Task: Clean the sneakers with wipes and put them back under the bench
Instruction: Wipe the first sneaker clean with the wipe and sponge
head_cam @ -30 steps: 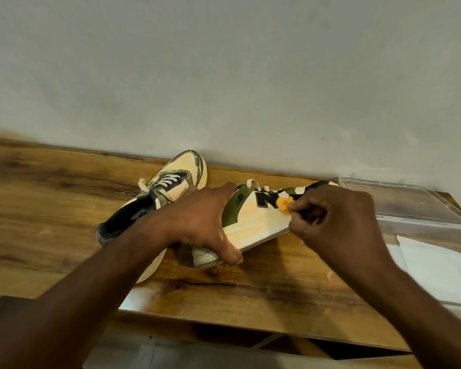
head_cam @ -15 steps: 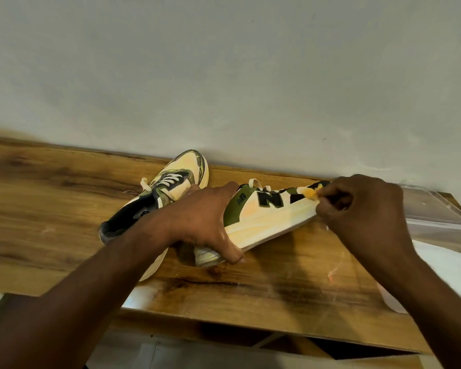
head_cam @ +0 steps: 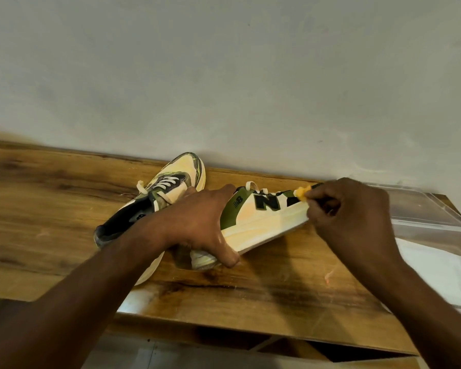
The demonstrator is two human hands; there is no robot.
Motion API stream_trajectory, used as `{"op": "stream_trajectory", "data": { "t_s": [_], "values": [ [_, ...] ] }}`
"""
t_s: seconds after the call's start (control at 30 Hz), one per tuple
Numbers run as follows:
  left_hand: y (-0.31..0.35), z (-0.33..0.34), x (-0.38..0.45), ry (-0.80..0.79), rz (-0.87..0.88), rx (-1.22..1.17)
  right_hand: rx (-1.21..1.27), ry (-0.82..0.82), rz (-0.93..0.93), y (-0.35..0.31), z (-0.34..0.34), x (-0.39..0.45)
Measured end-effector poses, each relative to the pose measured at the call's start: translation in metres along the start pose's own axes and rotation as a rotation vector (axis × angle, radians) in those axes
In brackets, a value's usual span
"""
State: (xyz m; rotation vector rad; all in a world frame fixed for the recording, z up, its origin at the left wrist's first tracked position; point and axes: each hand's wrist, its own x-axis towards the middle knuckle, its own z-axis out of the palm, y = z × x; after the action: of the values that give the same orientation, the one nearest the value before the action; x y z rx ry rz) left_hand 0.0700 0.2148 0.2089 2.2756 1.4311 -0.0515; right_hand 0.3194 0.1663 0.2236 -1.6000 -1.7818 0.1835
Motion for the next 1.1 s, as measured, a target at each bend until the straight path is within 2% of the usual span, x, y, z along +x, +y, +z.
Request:
{"op": "stream_trajectory", "data": {
  "t_s": [0.07, 0.13, 0.23, 0.33, 0.47, 0.53, 0.7, 0.83, 0.97, 1.03, 1.1],
  "values": [
    [0.000, 0.000, 0.000, -0.001, 0.007, 0.003, 0.016, -0.121, -0.059, -0.011, 0.006, -0.008],
    [0.000, -0.001, -0.001, -0.014, 0.012, -0.008, 0.059, -0.217, -0.020, -0.011, 0.000, -0.007],
    [-0.002, -0.002, 0.000, -0.023, 0.020, -0.020, 0.052, -0.132, 0.063, 0.008, -0.016, 0.007],
    [-0.002, -0.002, 0.000, -0.024, 0.021, -0.016, 0.004, -0.028, 0.070, 0.010, -0.014, 0.010],
    [-0.003, -0.002, 0.000, -0.024, 0.027, -0.021, 0.010, -0.138, -0.050, -0.008, 0.005, -0.004],
    [-0.004, -0.002, 0.000, -0.026, 0.034, -0.009, 0.032, -0.177, -0.031, -0.002, -0.001, 0.000],
    [-0.007, -0.007, -0.001, -0.078, 0.025, -0.059, -0.006, -0.022, 0.051, 0.016, -0.016, 0.009],
    [-0.014, -0.010, -0.001, -0.088, 0.009, -0.047, 0.030, -0.091, -0.039, -0.002, 0.003, -0.009],
    [-0.005, -0.008, -0.005, 0.050, -0.035, 0.216, 0.074, -0.080, -0.050, 0.001, 0.009, -0.005],
    [0.009, -0.001, -0.005, 0.217, -0.001, 0.183, 0.097, -0.072, -0.039, 0.004, 0.008, -0.002],
    [0.022, 0.013, -0.001, 0.369, 0.106, 0.102, 0.039, -0.110, -0.054, 0.004, 0.009, -0.003]
  ]
}}
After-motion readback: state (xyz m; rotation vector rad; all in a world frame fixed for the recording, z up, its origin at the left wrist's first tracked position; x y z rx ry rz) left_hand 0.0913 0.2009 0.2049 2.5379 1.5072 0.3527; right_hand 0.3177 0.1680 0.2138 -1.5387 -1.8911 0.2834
